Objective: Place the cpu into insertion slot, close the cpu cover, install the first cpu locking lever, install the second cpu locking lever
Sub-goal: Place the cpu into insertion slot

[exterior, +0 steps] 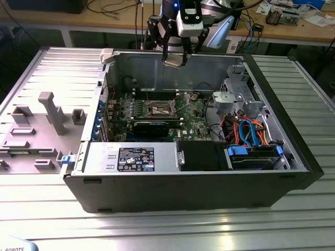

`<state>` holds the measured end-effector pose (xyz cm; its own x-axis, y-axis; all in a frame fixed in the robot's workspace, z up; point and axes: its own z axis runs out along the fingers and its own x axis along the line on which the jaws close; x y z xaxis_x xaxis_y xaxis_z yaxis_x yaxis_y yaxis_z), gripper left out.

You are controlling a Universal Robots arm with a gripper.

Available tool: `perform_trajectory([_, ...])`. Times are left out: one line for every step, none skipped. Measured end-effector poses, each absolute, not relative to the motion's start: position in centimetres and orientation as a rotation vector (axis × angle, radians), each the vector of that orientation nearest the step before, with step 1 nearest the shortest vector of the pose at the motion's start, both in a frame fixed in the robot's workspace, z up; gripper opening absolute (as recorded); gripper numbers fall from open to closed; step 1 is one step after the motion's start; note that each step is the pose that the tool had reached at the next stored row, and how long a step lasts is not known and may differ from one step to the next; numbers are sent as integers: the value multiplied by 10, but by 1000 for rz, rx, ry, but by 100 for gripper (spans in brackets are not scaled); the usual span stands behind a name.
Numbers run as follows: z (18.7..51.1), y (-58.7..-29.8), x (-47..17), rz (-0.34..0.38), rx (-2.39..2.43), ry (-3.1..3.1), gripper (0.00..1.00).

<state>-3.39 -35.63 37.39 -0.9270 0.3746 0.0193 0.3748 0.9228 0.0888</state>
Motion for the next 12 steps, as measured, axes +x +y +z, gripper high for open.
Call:
perform_trajectory([374,-356,-34,-143,-622,-3075,54])
perform_trajectory([374,-356,-34,-143,-646,-3071,54])
perform_trajectory([374,-356,-34,-143,-664,-3067,54])
perform_trajectory([374,-356,-34,-143,-686,-3063,54])
perform_trajectory([374,-356,-34,-143,-695,-3061,54])
perform_trajectory([374,-356,-34,-143,-698,-3061,54])
perform_trajectory([374,-356,-34,-143,-699,-3061,54])
perform_trajectory([374,-356,-34,-143,-699,-3060,54])
perform_trajectory([374,-356,-34,-143,-699,-3060,54])
perform_trajectory([374,-356,-34,-143,-700,-3060,54])
perform_trajectory([374,-356,-34,-143,-700,-3060,54])
perform_trajectory([374,-356,-34,-143,-700,-3060,54])
